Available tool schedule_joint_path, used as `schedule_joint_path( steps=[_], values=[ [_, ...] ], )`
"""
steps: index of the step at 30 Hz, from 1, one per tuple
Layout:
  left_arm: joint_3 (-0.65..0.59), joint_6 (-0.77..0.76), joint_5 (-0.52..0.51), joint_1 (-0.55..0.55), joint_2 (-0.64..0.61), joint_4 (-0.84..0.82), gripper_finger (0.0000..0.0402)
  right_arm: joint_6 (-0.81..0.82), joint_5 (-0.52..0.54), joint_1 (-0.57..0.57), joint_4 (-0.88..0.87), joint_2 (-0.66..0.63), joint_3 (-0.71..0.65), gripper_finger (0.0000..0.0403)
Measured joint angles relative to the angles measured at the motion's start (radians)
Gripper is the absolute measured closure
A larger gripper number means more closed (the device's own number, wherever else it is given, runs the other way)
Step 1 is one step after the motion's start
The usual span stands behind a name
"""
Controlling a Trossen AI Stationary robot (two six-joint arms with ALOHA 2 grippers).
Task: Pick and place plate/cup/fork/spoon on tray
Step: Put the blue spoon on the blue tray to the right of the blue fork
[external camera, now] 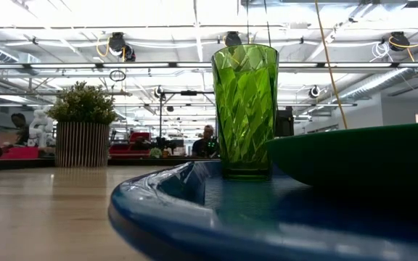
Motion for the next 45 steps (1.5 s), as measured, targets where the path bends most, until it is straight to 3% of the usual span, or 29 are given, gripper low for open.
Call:
schedule_joint_path(
  steps=[19,32,45],
  values=[
    [0.000,-0.005,0.000,0.000,0.000,-0.009,0.0176,-0.009,-0.005,-0.083,0.096,0.006,-0.195,0.0342],
    [0.000,-0.032,0.000,0.000,0.000,-0.009,0.0176,-0.009,-0.032,-0.083,0.393,0.006,-0.370,0.0345],
    [0.000,-0.035,0.000,0.000,0.000,-0.009,0.0176,-0.016,-0.028,-0.089,0.485,0.006,-0.446,0.0400]
  ],
)
